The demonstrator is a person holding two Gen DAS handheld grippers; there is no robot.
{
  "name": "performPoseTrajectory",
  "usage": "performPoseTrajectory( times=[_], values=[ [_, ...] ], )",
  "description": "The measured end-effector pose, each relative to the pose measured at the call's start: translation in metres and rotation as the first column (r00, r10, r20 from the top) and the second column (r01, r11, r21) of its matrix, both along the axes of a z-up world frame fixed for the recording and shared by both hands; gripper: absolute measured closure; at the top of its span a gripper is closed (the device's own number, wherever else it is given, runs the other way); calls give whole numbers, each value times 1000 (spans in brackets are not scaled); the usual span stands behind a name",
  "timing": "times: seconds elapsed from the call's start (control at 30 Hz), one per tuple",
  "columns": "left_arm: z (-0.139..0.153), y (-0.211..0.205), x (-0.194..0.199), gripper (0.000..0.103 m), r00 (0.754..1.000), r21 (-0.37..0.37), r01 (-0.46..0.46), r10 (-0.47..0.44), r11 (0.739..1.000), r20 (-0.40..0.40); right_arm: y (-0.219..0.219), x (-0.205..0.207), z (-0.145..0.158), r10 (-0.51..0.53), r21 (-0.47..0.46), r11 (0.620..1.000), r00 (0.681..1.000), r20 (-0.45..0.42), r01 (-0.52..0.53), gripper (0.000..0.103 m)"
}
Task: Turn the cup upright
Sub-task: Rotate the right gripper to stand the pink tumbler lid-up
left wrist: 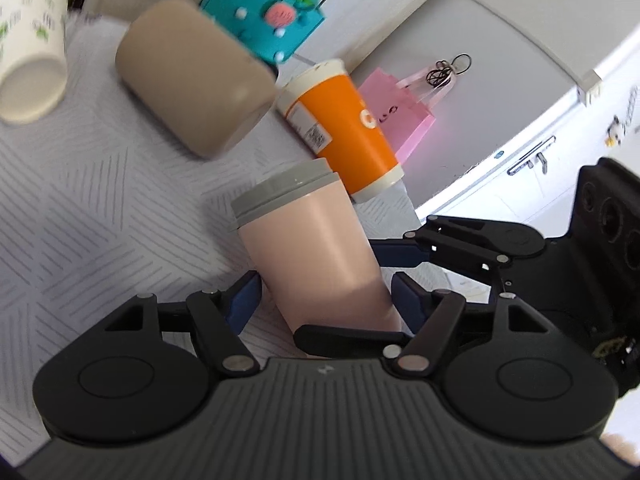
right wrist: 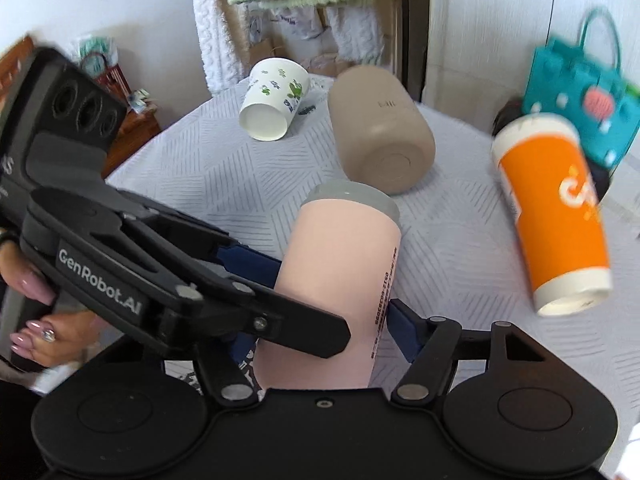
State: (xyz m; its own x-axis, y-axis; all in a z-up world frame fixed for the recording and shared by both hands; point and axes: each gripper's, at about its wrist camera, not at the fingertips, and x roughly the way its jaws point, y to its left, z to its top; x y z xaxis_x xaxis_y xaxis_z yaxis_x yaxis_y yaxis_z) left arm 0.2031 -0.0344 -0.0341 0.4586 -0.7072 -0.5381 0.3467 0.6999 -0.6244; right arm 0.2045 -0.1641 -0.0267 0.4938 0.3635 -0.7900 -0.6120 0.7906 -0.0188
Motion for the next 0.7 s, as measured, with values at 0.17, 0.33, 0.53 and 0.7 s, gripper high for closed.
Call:
performPoseTrajectory(
  times=[0.17, 0.33, 0.53, 0.7],
  values=[
    [21, 4, -20, 40, 988, 83, 2, -14, 997, 152, 3, -15, 5, 17, 7, 1000, 994, 106, -18, 31],
    [40, 14, -29, 43, 965, 148, -9, -30, 989, 261, 6, -22, 4, 29, 73, 996, 974, 226, -47, 32],
    [44, 15, -33, 43, 933, 238, -66, -24, 969, 358, 18, -25, -6, 51, 69, 994, 928, 369, -83, 32],
    [43, 12, -33, 44, 908, 274, -101, -24, 957, 418, 19, -24, -15, 45, 75, 993, 891, 452, -88, 32]
  ],
)
